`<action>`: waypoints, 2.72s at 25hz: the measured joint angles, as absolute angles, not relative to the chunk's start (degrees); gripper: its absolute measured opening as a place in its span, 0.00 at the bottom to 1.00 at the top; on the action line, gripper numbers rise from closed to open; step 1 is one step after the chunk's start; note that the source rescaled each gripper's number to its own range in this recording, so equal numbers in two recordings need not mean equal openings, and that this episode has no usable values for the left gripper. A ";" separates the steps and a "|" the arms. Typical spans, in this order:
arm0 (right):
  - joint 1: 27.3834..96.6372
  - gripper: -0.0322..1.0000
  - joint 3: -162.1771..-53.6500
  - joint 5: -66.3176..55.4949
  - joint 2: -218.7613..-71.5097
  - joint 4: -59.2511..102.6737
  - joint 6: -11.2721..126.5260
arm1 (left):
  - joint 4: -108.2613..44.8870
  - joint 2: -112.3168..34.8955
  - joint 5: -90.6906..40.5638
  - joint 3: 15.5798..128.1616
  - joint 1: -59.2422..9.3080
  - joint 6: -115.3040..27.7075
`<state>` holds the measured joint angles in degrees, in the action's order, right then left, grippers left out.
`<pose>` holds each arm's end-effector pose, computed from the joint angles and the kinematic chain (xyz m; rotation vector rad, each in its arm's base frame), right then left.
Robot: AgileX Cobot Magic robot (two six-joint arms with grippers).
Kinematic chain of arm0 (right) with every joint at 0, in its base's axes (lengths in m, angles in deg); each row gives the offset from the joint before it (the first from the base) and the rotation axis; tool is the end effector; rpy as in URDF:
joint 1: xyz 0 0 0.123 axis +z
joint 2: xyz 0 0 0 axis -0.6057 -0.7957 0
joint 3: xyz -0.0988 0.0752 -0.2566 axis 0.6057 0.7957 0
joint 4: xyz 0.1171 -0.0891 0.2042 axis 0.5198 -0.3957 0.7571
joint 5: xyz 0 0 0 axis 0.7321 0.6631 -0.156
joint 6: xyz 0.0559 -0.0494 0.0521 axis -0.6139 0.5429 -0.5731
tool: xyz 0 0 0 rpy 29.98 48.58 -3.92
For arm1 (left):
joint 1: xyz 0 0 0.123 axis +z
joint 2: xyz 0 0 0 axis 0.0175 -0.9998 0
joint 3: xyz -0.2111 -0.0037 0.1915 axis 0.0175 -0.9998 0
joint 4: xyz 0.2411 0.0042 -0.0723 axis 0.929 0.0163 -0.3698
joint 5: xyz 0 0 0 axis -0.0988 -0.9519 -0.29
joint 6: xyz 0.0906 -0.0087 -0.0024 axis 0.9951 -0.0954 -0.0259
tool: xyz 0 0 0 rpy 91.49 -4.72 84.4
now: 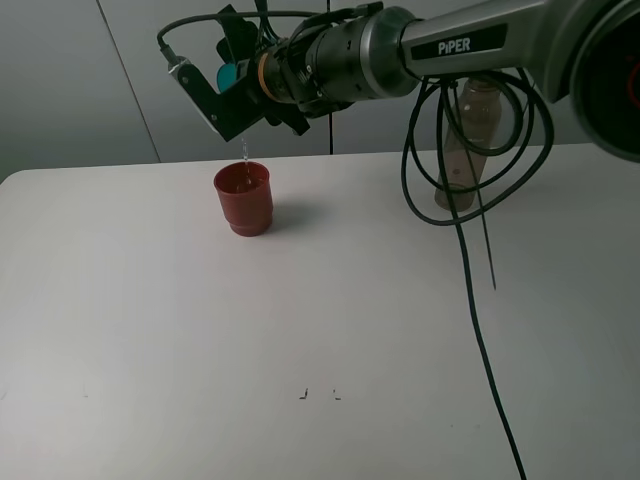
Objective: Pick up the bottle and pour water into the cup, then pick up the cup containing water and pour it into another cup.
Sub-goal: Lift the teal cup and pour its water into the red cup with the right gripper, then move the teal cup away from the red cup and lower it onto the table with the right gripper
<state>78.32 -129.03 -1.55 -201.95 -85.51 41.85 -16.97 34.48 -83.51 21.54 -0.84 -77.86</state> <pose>0.4145 0.3340 0.2013 -1.9347 0.7246 -0.9541 -0.0074 0.0016 0.2781 -0.0044 2.0596 0.0272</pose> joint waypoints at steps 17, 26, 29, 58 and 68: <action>78.32 0.12 -129.03 -4.92 -201.95 -84.18 36.25 | -16.97 34.48 -83.51 21.54 -0.84 -77.86; 78.32 0.12 -129.03 -9.94 -201.72 -72.08 27.22 | -16.97 34.48 -83.51 21.54 -0.84 -77.86; 78.32 0.12 -129.03 -8.99 -201.05 -69.06 21.88 | -16.97 34.48 -83.51 21.54 -0.84 -77.86; 73.75 0.12 -94.12 -2.93 -171.51 -17.96 1.90 | -16.97 34.48 -83.51 21.54 -0.84 -77.86; 68.91 0.12 -73.33 -20.28 -166.69 -5.87 15.05 | -16.97 34.48 -83.51 21.54 -0.84 -77.86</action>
